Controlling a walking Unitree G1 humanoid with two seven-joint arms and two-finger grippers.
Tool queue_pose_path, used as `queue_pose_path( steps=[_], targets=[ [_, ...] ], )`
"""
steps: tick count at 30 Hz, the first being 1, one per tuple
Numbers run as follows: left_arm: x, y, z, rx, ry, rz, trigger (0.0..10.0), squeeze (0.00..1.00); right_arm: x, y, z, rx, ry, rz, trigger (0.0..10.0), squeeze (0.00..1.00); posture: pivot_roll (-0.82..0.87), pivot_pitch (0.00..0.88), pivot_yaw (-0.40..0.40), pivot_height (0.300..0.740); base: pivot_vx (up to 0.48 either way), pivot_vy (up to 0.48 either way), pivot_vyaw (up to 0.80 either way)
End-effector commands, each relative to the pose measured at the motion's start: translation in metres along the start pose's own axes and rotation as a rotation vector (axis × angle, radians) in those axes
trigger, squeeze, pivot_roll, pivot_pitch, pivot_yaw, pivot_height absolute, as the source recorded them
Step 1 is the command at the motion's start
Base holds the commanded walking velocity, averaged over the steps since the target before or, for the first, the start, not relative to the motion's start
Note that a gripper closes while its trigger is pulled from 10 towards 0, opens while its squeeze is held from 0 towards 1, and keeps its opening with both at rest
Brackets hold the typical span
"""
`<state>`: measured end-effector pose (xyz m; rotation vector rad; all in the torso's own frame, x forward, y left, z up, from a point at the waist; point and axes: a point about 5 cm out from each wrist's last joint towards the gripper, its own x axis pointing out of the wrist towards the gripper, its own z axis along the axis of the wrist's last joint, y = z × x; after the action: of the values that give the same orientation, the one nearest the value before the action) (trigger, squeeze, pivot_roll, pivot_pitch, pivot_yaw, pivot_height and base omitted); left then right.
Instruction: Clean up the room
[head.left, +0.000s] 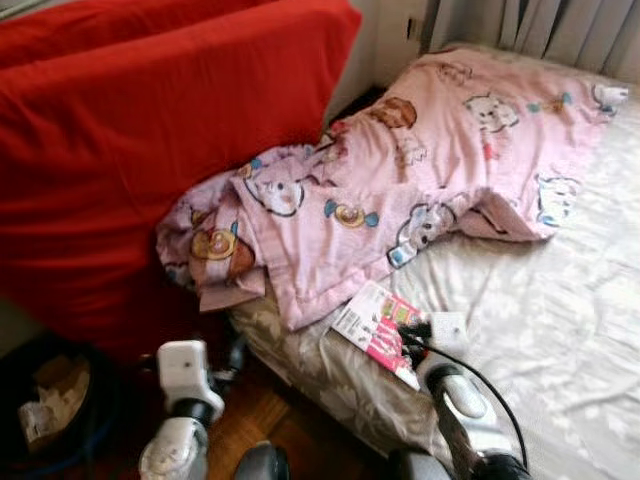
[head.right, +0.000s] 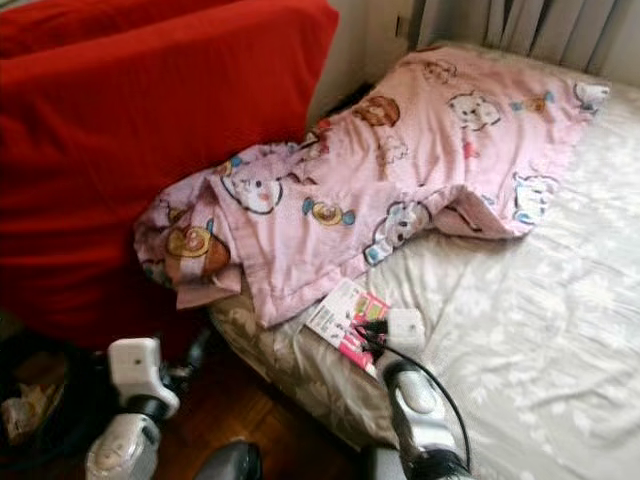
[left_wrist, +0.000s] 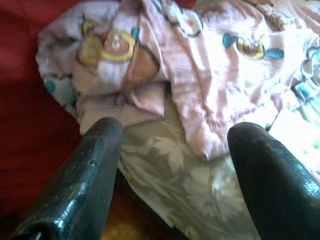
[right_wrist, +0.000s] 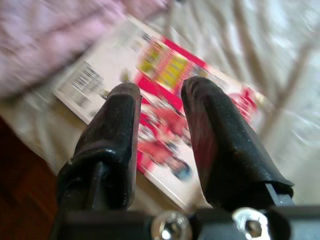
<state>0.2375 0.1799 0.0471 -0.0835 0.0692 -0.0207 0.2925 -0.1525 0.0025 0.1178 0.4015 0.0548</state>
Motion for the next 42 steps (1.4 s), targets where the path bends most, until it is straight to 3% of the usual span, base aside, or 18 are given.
queue_pose_path(
  steps=[1,2,9,10,11,12,13,25,26,27,31,32,33,42],
  targets=[
    [-0.005,0.005,-0.001,-0.007,0.013,0.013,10.0,0.00,0.000,0.004,-0.006,-0.005,0.045,-0.007,10.0,0.00,0.01,0.196,0.039,0.653,0.000,0.000,0.00],
    [-0.005,0.004,-0.001,-0.008,0.013,0.009,10.0,0.00,0.001,0.003,-0.007,-0.005,0.058,-0.019,10.0,1.00,0.02,0.209,0.041,0.653,0.000,0.000,0.00],
    [-0.014,0.002,0.000,-0.007,0.038,-0.014,10.0,0.00,0.001,-0.011,-0.013,-0.064,0.156,-0.098,10.0,1.00,0.04,0.256,0.054,0.653,0.000,0.000,0.00],
    [-0.016,0.002,-0.001,-0.006,0.042,-0.016,10.0,0.00,0.001,-0.013,-0.013,-0.064,0.159,-0.106,10.0,0.76,0.04,0.264,0.058,0.653,0.000,0.000,0.00],
    [-0.020,0.003,-0.001,-0.007,0.048,-0.017,10.0,0.00,0.000,-0.016,-0.013,-0.061,0.159,-0.120,10.0,0.19,0.05,0.278,0.064,0.653,0.000,0.000,0.00],
    [-0.020,0.003,-0.001,-0.007,0.048,-0.017,10.0,0.00,0.000,-0.016,-0.013,-0.061,0.159,-0.120,10.0,0.19,0.05,0.278,0.064,0.653,0.000,0.000,0.00],
    [-0.026,0.006,-0.001,-0.005,0.059,-0.016,10.0,0.00,0.000,-0.024,-0.011,-0.056,0.153,-0.164,10.0,0.00,0.05,0.291,0.071,0.653,0.000,0.000,0.00],
    [-0.038,0.007,-0.001,-0.003,0.094,-0.027,10.0,0.00,0.004,-0.036,0.005,0.013,0.108,-0.208,10.0,0.00,0.08,0.325,0.091,0.653,0.000,0.000,0.00],
    [-0.042,0.008,0.000,-0.002,0.099,-0.029,10.0,0.00,0.005,-0.036,0.007,0.027,0.095,-0.198,10.0,0.09,0.09,0.340,0.097,0.653,0.000,0.000,0.00],
    [-0.045,0.008,0.000,-0.001,0.104,-0.028,10.0,0.00,0.006,-0.036,0.010,0.025,0.086,-0.194,10.0,1.00,0.09,0.343,0.097,0.653,0.000,0.000,0.00],
    [-0.050,0.011,-0.001,0.003,0.115,-0.024,10.0,0.00,0.009,-0.036,0.021,0.022,0.054,-0.205,10.0,1.00,0.10,0.364,0.104,0.653,0.000,0.000,0.00],
    [-0.050,0.011,-0.001,0.003,0.118,-0.024,10.0,0.00,0.010,-0.036,0.023,0.021,0.047,-0.201,10.0,0.91,0.10,0.367,0.105,0.653,0.000,0.000,0.00],
    [-0.050,0.011,-0.001,0.004,0.120,-0.025,10.0,0.00,0.011,-0.035,0.024,0.017,0.046,-0.196,10.0,0.00,0.10,0.367,0.105,0.653,0.000,0.000,0.00],
    [-0.054,0.009,0.000,0.000,0.133,-0.029,10.0,0.00,0.013,-0.037,0.033,-0.005,0.019,-0.217,10.0,0.00,0.11,0.391,0.112,0.653,0.000,0.000,0.00]
  ],
)
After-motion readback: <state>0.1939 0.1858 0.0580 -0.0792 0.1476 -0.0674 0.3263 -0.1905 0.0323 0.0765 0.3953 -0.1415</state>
